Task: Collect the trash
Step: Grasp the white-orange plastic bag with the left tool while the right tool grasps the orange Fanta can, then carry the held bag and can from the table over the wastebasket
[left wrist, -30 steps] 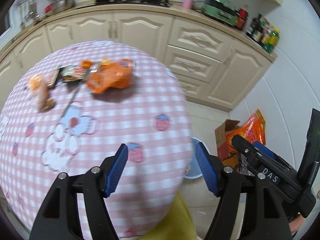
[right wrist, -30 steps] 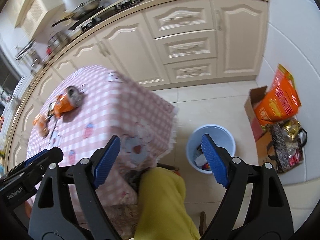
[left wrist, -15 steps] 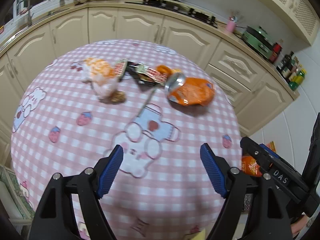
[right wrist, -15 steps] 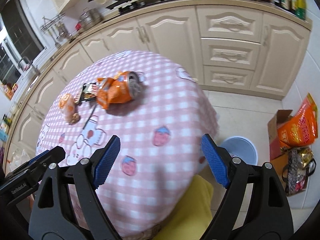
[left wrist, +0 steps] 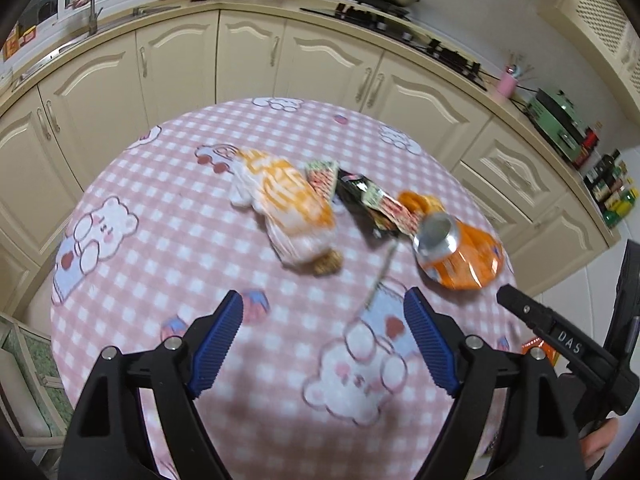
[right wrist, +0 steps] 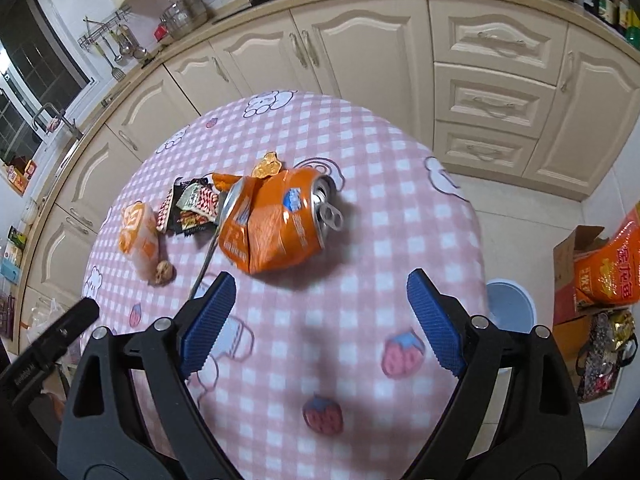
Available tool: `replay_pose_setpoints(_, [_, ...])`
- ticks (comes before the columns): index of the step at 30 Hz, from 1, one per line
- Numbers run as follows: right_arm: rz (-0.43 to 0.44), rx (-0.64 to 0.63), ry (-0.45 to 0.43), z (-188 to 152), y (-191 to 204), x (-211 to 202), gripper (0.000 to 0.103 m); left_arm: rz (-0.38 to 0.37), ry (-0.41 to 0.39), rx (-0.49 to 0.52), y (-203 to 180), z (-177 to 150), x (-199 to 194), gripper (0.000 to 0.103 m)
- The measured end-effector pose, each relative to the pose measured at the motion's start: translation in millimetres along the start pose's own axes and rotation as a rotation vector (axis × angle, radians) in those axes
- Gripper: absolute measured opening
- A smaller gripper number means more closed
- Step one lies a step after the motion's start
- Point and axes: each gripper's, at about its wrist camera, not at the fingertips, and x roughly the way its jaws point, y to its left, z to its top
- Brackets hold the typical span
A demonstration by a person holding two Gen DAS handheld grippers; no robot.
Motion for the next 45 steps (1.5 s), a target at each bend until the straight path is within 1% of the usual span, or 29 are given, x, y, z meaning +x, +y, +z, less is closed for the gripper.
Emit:
replay_pose_setpoints(2, [-0.002, 0.004, 0.015, 7.9, 0.8, 9.1, 0.086, 0.003, 0.005, -0.014, 4.9, 11.1, 8.4, 0.081])
replay_pose_setpoints(4, [0.001, 0.01, 0.027, 14.3, 0.4, 17.6, 0.086, 0.015, 0.032, -0.033, 10.0, 22.5, 22.6, 0.081])
replay_pose_setpoints(6, [0.004, 0.019, 0.045, 20.3, 0.5, 28.4, 0.086, 0.006, 0.058, -0.045, 13.7, 32.5, 37.4, 0.081])
replay_pose_setpoints(8, [0.014, 0.024, 0.062, 25.3, 0.7, 36.6, 0.086, -0.023, 0.077, -0.051, 16.0, 40.8, 51.3, 0.081])
replay_pose_setpoints(9, [0.015, 0.026, 0.074, 27.9, 1.1, 42.2, 0.086, -0.052, 0.087, -0.067, 18.9, 45.8, 61.3, 0.081])
replay_pose_setpoints(11, [0.019, 0.023, 0.084, 31.3, 1.8, 49.3, 0.086, -0.057, 0.116, -0.094, 23.4, 51.4, 77.6, 0.081])
replay_pose_setpoints(14, [0.046, 0.033, 0.087, 36.0, 0.3, 56.2, 0.086, -0.054, 0.133, -0.135, 31.4, 54.6, 95.6, 0.081])
replay_pose_setpoints(16, [0.054, 0.03, 0.083, 38.0, 0.8, 59.0, 0.086, -0.069, 0.162, -0.158, 39.0, 54.6, 104.9, 0.078])
replay_pose_setpoints(17, [0.056, 0.024, 0.08, 38.8, 2.0, 60.1, 0.086, -0.072, 0.158, -0.156, 40.5, 54.8, 104.9, 0.074])
replay_pose_setpoints(19, [0.06, 0.006, 0.071, 40.0, 4.5, 62.5, 0.085, -0.054, 0.147, -0.149, 44.8, 55.0, 102.4, 0.046])
replay_pose_setpoints(20, [0.062, -0.007, 0.065, 41.1, 7.0, 63.4, 0.082, -0.055, 0.15, -0.152, 47.6, 54.9, 102.2, 0.044])
replay_pose_setpoints(21, [0.081, -0.016, 0.057, 41.4, 8.6, 63.3, 0.067, -0.063, 0.151, -0.157, 49.7, 54.0, 102.2, 0.043])
replay_pose_setpoints(22, [0.102, -0.018, 0.057, 42.9, 10.1, 64.6, 0.061, -0.062, 0.149, -0.157, 51.2, 53.0, 101.1, 0.04])
replay_pose_setpoints(23, [0.105, -0.016, 0.06, 42.8, 10.5, 65.1, 0.061, -0.061, 0.148, -0.154, 50.3, 53.2, 100.6, 0.04])
replay_pose_setpoints(24, [0.108, -0.016, 0.052, 42.5, 11.3, 64.1, 0.056, -0.059, 0.143, -0.15, 51.0, 52.3, 98.8, 0.039])
replay_pose_setpoints(25, [0.114, -0.02, 0.044, 42.9, 12.0, 63.3, 0.044, -0.054, 0.14, -0.15, 50.8, 52.1, 97.6, 0.038])
replay_pose_setpoints(26, [0.123, -0.022, 0.032, 42.6, 12.3, 61.1, 0.039, -0.047, 0.135, -0.15, 51.9, 51.1, 95.8, 0.038])
replay_pose_setpoints(27, [0.127, -0.017, 0.02, 42.3, 11.7, 57.7, 0.028, -0.033, 0.128, -0.151, 54.6, 48.3, 91.1, 0.038])
replay_pose_setpoints(32, [0.125, -0.019, 0.026, 38.6, 9.6, 53.2, 0.028, -0.023, 0.116, -0.148, 54.2, 42.8, 80.8, 0.038])
replay_pose_setpoints(38, [0.129, -0.002, 0.001, 25.1, 1.6, 32.0, 0.026, 0.002, 0.06, -0.1, 40.0, 30.5, 54.1, 0.038])
replay_pose_setpoints(45, [0.117, 0.011, -0.044, 9.1, -12.2, -1.7, 0.026, -0.039, 0.027, -0.035, 8.9, 15.1, 25.9, 0.038])
